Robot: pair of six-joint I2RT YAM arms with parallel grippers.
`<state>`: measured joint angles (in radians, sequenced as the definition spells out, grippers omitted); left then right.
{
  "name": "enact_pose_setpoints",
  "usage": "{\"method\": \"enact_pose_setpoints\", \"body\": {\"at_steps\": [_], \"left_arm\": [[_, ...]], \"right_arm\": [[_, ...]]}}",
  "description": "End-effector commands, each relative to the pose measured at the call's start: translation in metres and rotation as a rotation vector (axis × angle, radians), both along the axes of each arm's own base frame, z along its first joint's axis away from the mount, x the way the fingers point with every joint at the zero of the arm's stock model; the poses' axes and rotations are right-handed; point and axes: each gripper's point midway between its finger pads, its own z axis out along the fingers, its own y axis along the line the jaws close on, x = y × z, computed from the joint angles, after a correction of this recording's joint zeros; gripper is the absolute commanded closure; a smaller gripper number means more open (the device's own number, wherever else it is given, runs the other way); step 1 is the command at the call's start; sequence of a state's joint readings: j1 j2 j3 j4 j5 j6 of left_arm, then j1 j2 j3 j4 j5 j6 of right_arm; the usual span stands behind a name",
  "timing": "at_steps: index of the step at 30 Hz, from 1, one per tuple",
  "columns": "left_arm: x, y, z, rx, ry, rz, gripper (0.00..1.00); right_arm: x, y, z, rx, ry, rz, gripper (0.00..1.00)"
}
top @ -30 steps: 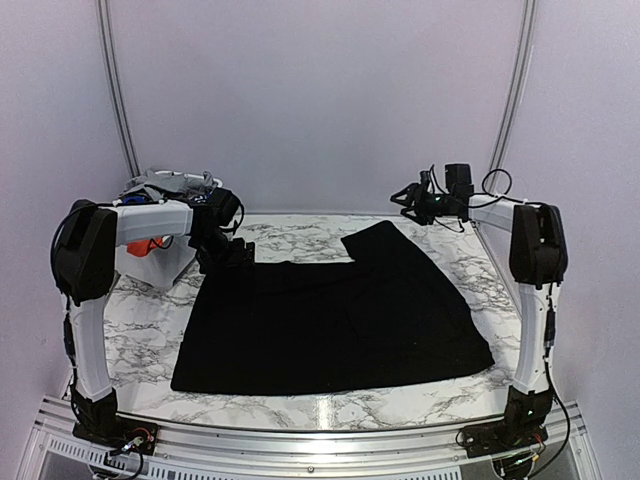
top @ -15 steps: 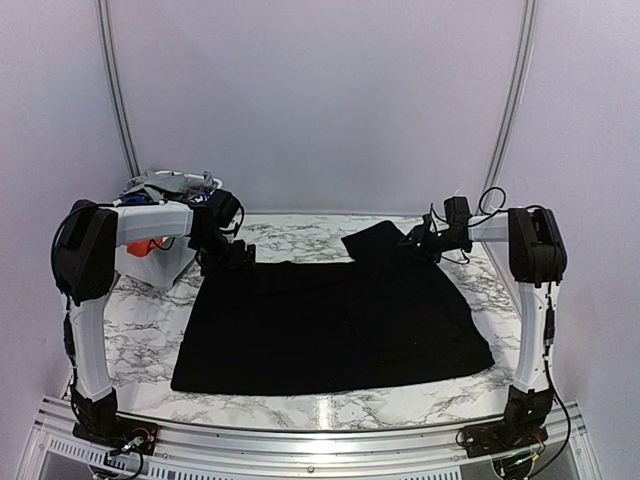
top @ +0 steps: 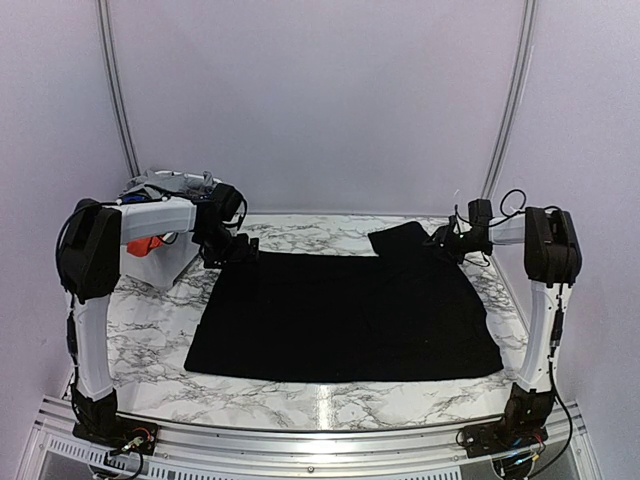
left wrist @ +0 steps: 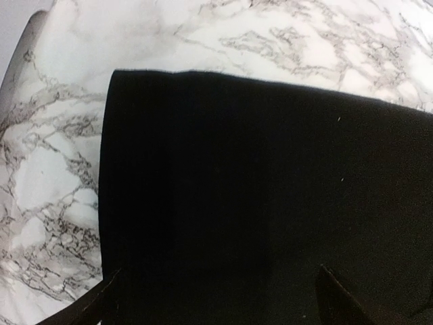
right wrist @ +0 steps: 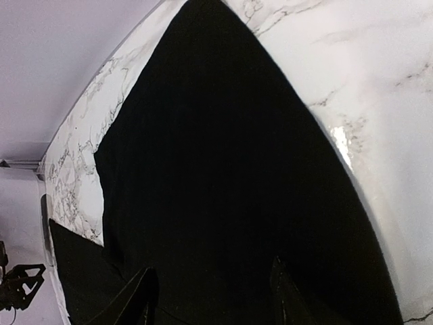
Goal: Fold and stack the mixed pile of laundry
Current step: Adjust the 1/3-folded T-shirt at the center of the board.
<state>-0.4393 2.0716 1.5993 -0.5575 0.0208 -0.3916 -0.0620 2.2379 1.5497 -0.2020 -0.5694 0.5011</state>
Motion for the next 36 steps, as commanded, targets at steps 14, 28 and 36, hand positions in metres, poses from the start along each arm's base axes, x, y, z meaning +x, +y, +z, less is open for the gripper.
{"method": "enact_pose_setpoints", "body": {"at_steps": [14, 28, 36], "left_arm": [[0.100, 0.023, 0.013, 0.177, -0.199, 0.032, 0.04], [0.116, 0.033, -0.026, 0.263, -0.178, 0.072, 0.20], [0.108, 0.036, -0.035, 0.285, -0.150, 0.054, 0.21]], "right_arm": [[0.038, -0.023, 0.054, -0.220, -0.179, 0.060, 0.43], [0.051, -0.024, -0.015, -0.499, -0.036, 0.138, 0.50], [0.041, -0.001, -0.037, -0.566, 0.016, 0.198, 0.66]]}}
